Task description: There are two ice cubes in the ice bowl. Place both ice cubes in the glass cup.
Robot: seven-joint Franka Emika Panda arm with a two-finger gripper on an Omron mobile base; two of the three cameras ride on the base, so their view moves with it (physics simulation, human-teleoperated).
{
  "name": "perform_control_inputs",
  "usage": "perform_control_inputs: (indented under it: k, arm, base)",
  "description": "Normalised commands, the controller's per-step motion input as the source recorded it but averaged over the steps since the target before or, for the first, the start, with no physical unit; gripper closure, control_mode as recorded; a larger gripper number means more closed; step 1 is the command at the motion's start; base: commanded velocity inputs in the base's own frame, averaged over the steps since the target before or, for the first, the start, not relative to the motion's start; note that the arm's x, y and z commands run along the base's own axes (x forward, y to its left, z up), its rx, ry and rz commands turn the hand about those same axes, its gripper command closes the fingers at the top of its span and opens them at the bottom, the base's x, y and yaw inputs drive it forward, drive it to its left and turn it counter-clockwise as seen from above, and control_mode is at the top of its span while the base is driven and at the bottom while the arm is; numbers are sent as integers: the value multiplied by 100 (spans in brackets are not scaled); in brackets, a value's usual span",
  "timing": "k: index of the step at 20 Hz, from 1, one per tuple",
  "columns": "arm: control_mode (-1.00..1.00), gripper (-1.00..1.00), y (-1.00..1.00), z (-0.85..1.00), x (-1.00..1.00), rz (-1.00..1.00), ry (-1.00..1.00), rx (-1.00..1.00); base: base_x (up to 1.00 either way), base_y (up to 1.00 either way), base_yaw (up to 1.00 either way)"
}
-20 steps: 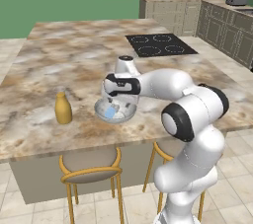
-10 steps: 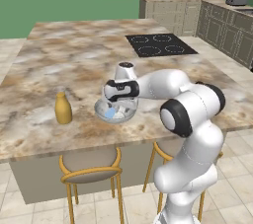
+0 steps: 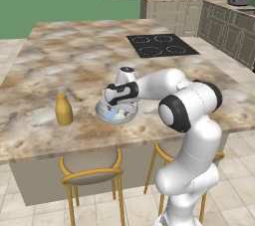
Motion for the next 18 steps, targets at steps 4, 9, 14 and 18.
perform_control_inputs:
  k: [4, 9, 14, 18]
  arm:
    - [-100, -100, 22, 0, 35, 0, 0, 4]
    - [-100, -100, 18, -3, 30, 0, 0, 2]
    - [-100, -100, 2, -28, 12, 0, 0, 1]
    - [-100, -100, 0, -41, 9, 0, 0, 0]
  base:
    - [0, 0, 0]
    - [0, 0, 0]
    - [0, 0, 0]
    - [0, 0, 0]
